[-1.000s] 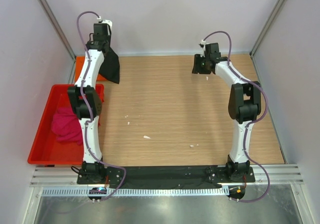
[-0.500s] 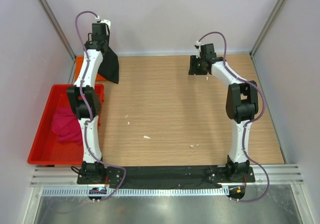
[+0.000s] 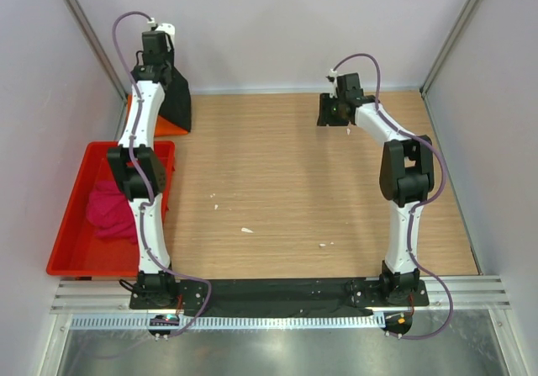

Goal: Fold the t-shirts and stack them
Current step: Neatly place the folded tshirt to the corner, then reset both grippers

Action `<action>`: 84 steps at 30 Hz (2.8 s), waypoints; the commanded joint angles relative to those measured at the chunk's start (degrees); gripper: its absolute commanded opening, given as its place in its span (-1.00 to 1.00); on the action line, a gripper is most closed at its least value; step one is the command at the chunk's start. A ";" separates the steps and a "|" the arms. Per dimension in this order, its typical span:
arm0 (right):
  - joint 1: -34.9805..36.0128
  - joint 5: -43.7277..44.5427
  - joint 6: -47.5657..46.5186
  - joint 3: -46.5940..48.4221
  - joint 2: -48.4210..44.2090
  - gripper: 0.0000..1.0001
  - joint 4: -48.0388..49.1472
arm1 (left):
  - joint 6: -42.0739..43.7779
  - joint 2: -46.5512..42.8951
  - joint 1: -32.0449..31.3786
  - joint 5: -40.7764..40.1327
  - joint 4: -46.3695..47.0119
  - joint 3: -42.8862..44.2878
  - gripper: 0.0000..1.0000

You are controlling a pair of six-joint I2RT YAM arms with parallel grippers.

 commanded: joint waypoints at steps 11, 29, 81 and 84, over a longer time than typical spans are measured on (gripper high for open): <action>0.67 1.40 -1.66 3.19 0.60 0.00 0.21 | -0.17 1.18 2.71 1.60 2.45 1.94 -1.00; 1.72 2.19 -2.28 6.52 3.49 0.00 -1.38 | -1.66 5.58 5.96 5.29 5.35 3.96 -1.00; 1.98 -1.50 1.06 5.83 3.59 -0.06 -0.76 | -5.44 8.49 8.69 -13.67 7.11 7.58 0.11; 2.07 -1.76 1.85 5.74 2.62 -0.05 -0.59 | -7.63 4.63 6.76 -13.61 5.10 5.82 0.21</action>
